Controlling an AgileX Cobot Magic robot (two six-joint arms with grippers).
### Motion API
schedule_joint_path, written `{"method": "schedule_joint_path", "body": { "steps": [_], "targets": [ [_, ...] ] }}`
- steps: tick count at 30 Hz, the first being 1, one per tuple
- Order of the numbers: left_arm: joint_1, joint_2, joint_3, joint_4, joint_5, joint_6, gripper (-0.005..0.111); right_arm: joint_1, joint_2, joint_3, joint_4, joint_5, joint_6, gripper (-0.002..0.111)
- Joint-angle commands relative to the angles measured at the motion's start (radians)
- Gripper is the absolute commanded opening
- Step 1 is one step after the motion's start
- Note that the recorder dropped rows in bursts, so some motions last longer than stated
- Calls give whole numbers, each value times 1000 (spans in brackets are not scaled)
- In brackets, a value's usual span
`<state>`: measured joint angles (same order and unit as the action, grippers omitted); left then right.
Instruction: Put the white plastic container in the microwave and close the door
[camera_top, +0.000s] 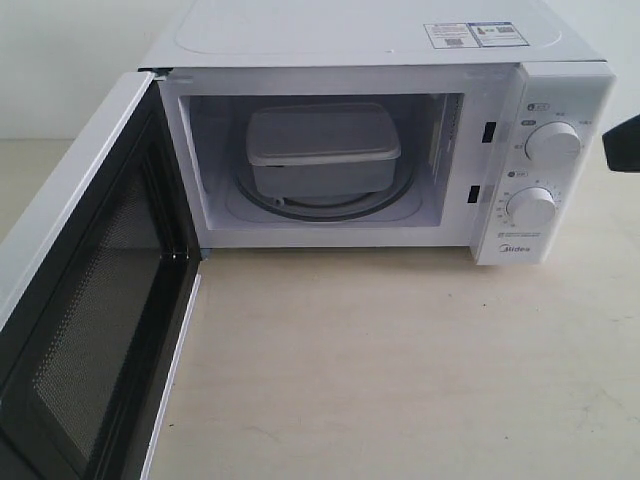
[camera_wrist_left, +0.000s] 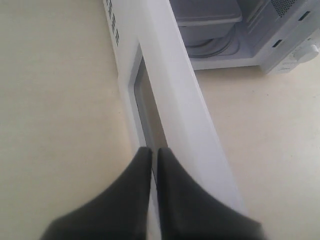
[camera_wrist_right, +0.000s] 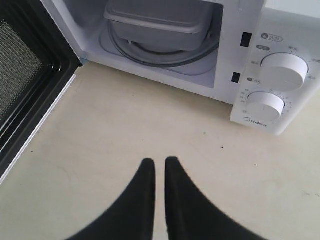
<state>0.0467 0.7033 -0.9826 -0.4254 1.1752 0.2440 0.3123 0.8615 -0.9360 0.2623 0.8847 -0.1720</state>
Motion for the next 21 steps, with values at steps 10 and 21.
{"method": "schedule_joint_path", "body": {
  "steps": [10,21],
  "targets": [
    [2,2,-6,-16,-36,36,4,-3,-2,-9,2,50,2,3],
    [2,2,-6,-265,-144,50,4,-3,-2,-9,2,63,2,3]
  ]
}}
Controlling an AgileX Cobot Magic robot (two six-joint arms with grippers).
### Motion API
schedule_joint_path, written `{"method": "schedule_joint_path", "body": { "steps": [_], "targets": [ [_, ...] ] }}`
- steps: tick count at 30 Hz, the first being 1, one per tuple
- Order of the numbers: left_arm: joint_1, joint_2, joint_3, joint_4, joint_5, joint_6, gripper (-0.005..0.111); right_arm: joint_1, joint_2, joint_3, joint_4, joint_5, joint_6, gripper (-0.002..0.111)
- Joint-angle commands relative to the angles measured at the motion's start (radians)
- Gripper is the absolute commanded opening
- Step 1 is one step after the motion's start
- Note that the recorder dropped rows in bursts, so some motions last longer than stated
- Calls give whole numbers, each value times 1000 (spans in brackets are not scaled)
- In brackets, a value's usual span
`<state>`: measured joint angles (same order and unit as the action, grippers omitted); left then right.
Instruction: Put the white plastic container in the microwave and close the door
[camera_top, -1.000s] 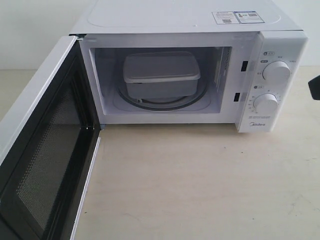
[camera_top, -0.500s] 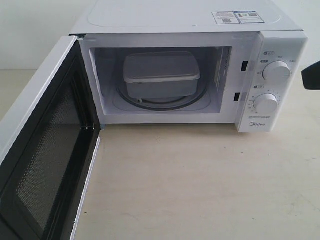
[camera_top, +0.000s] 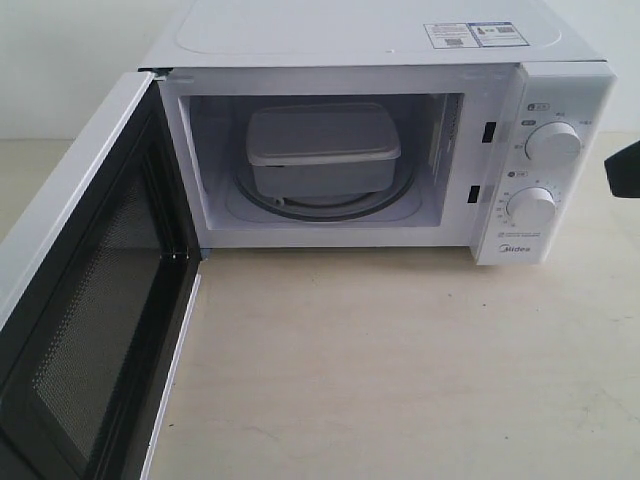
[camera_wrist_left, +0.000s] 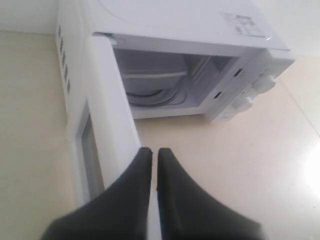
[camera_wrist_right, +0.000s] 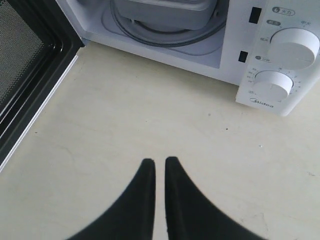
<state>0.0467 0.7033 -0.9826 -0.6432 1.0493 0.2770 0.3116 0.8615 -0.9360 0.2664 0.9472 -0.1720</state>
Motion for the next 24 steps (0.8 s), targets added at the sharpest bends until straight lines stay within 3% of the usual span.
{"method": "schedule_joint_path", "body": {
  "steps": [1,10,15,17,19,24],
  "targets": [
    [2,2,-6,-48,-21,25,4,-3,-2,-9,-2,3,2,3],
    [2,46,67,134,66,115,4,-3,-2,-9,-14,-7,-1,3],
    [2,139,102,127,80,191,4,-3,-2,17,-14,-36,-1,3],
    [-2,192,116,59,117,243,4,-3,-2,30,-12,-40,1,3],
    [-29,257,116,-18,163,407,4,-3,-2,47,-10,-57,-1,3],
    [-85,344,116,9,154,435,4,-3,-2,52,-10,-95,4,3]
  ]
}}
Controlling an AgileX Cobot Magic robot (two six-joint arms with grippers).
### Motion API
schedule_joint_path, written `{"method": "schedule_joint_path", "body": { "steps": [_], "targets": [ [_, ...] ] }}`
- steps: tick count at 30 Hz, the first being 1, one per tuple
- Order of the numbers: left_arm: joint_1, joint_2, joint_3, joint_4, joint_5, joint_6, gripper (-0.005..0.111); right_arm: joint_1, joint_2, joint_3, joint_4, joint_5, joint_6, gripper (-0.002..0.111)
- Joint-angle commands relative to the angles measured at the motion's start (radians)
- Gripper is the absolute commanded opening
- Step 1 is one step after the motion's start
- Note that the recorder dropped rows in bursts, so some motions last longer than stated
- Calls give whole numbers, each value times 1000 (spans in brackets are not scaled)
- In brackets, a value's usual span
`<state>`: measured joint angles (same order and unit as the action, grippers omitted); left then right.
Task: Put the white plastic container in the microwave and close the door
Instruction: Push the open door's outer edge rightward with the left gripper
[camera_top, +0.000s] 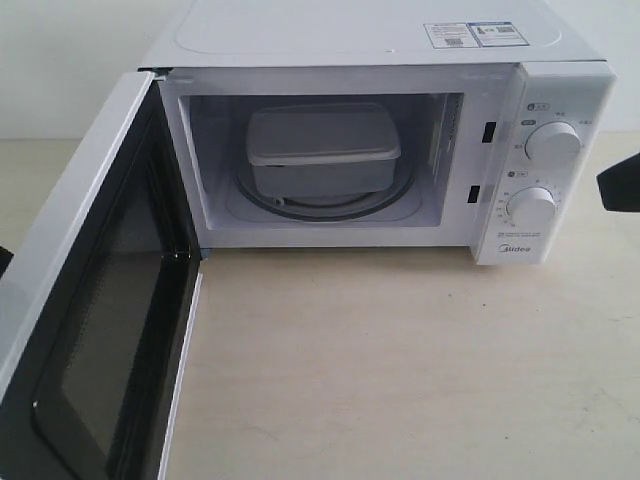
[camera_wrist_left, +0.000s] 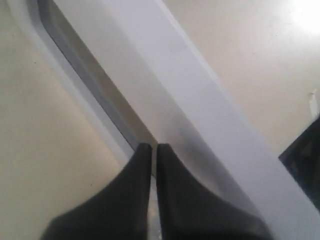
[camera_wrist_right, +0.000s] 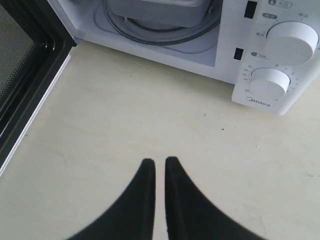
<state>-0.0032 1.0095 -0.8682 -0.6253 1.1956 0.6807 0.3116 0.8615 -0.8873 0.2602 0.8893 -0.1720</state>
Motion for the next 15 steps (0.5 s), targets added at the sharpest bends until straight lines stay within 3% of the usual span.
{"method": "schedule_joint_path", "body": {
  "steps": [1,9,15],
  "targets": [
    [-61,56,1,-34,3,68,4,-3,-2,3,-2,-60,9,3],
    [-273,154,1,-113,-145,128,4,-3,-86,3,20,-254,103,3],
    [-388,240,-56,-152,-304,154,4,-3,-215,3,20,-199,114,3]
  ]
}}
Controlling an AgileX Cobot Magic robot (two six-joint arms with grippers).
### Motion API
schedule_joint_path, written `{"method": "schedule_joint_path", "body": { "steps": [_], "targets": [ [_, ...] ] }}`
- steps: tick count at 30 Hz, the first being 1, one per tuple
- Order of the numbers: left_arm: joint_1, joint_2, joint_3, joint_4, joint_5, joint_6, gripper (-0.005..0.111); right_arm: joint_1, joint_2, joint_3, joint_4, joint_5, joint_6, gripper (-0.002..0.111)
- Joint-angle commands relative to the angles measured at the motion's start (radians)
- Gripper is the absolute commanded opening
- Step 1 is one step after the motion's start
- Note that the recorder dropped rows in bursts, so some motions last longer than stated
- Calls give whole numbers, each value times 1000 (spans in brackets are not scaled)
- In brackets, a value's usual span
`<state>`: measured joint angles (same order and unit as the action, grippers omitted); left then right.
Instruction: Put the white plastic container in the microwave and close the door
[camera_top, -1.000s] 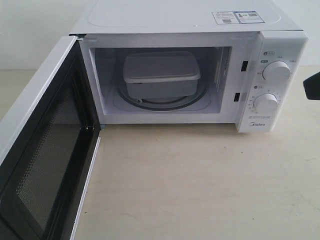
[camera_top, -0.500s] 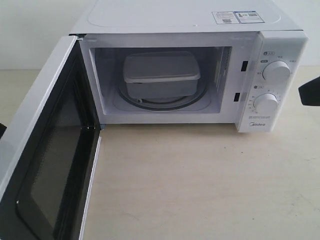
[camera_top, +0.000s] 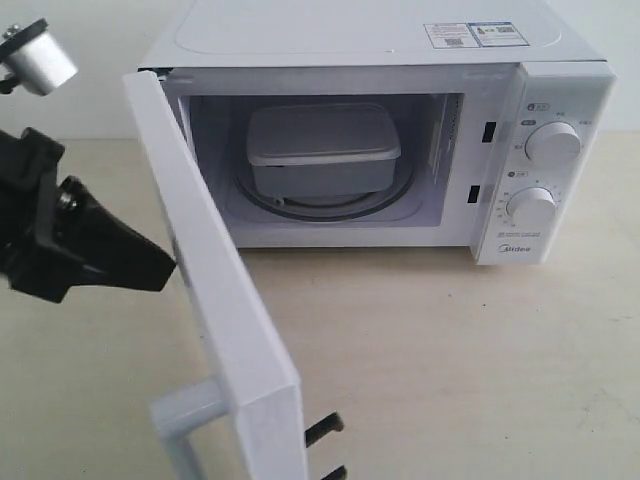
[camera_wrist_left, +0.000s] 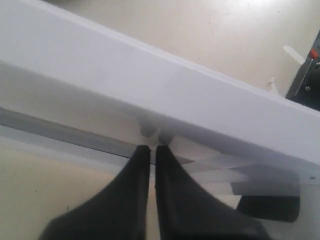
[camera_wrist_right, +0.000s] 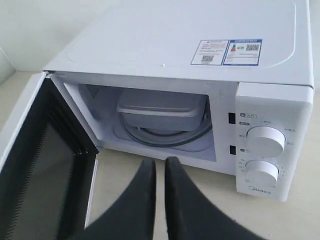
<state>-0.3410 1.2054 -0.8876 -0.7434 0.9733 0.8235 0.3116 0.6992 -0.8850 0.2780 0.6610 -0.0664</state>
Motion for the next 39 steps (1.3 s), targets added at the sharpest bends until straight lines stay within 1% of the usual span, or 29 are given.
{"method": "schedule_joint_path", "body": {
  "steps": [1,4,8,11,15,17,22,26,28,30,33,36,39],
  "targets": [
    [-56,56,-47,-38,-105,13,4,-3,-67,1,2,32,15,3],
    [-75,105,-82,-73,-153,54,4,-3,-110,1,2,36,34,3],
    [-82,175,-140,-165,-216,108,4,-3,-149,1,4,71,36,3],
    [-86,226,-190,-188,-246,135,4,-3,-151,1,4,107,44,3],
    [-86,300,-266,-218,-246,135,4,-3,-151,1,4,122,41,3],
    [-86,333,-300,-221,-222,135,4,-3,-151,1,1,122,33,3],
    [-86,351,-334,-224,-185,138,4,-3,-151,14,-33,110,31,3],
    [-86,339,-335,-227,-154,166,4,-3,-151,110,-19,2,31,3],
    [-86,322,-335,-227,-138,166,4,-3,-151,181,10,-105,19,3],
    [-86,303,-335,-227,-123,164,4,-3,-151,264,51,-259,-11,3],
    [-86,280,-335,-225,-118,164,4,-3,-148,349,106,-412,-26,3],
    [-86,270,-335,-225,-118,164,4,0,-141,376,162,-436,-30,3],
    [-86,270,-335,-216,-118,164,4,0,-120,385,206,-435,-81,3]
  ]
}}
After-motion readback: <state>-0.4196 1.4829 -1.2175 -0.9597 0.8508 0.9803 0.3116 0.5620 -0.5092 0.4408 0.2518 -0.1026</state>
